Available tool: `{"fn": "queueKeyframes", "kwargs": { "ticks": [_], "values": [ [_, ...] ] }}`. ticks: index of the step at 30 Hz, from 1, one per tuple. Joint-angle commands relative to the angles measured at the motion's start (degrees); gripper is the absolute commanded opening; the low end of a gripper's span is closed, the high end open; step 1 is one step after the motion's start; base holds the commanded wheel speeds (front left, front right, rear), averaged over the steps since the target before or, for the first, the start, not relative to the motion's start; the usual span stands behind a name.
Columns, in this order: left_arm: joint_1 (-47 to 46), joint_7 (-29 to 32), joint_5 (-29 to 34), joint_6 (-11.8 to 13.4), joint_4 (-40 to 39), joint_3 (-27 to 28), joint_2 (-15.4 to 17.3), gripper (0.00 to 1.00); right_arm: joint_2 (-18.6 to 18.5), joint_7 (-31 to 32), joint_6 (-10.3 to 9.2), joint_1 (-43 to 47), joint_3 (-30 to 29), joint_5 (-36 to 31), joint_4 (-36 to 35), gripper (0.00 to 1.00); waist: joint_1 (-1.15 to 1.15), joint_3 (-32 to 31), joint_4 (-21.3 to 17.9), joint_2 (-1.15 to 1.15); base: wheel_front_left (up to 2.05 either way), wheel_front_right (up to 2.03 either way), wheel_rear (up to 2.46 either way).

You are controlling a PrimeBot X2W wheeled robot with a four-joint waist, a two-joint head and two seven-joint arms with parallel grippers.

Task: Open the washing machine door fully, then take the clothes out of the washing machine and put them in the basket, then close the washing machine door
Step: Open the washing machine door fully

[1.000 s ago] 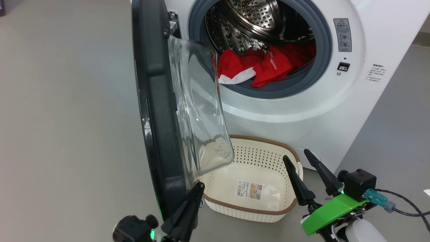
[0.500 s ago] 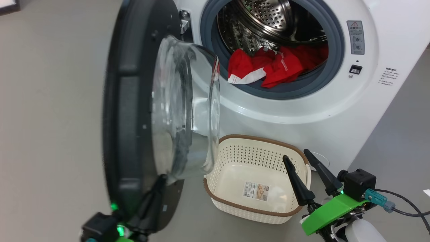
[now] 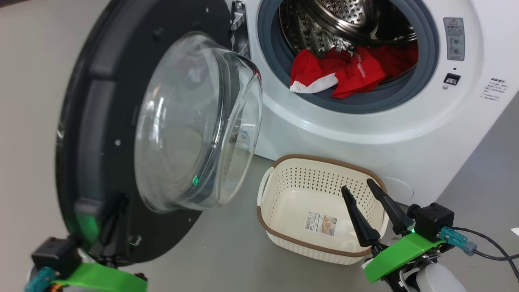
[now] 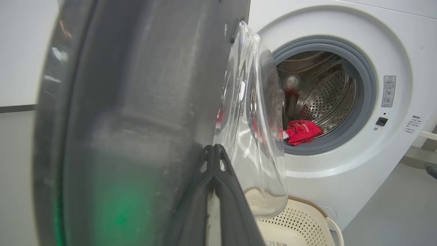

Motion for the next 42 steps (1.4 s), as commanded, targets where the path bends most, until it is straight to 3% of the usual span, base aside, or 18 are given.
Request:
{"fn": "queueKeyframes", "kwargs": {
  "ticks": [1, 9, 21, 32, 42],
  "values": [
    [-3.5, 0.2, -0.4, 0.9, 0.1, 3.8, 2.7, 0.0, 0.6, -0.7, 0.09, -2.0, 1.0, -0.9, -1.4, 1.0, 0.0, 1.1, 0.4, 0.0, 0.0, 0.0, 0.0],
    [-8.8, 0.2, -1.5, -0.3, 8.7, 7.3, 6.8, 0.0, 0.9, -0.7, 0.09, -3.5, 0.9, -1.5, -1.0, 1.0, 0.0, 3.7, 1.0, 0.0, 0.0, 0.0, 0.0],
    [-20.2, -1.4, 0.2, -5.4, 26.4, 6.0, 11.9, 0.0, 1.4, -0.7, 0.09, -5.1, 0.9, -2.0, -0.3, 1.0, 0.0, 6.1, 1.5, 0.0, 0.0, 0.0, 0.0],
    [-31.3, -3.3, 0.4, -7.5, 42.9, 3.6, 13.8, 0.0, 1.3, -0.7, 0.09, -6.4, 1.2, -2.2, 0.0, 1.0, 0.0, 7.5, 1.3, 0.0, 0.0, 0.0, 0.0],
    [-34.2, -4.7, 0.0, -7.9, 48.8, 1.5, 13.9, 0.0, 1.6, -0.7, 0.09, -6.7, 1.3, -1.8, 0.2, 1.0, 0.0, 7.2, 0.8, 0.0, 0.0, 0.0, 0.0]
  ]
}}
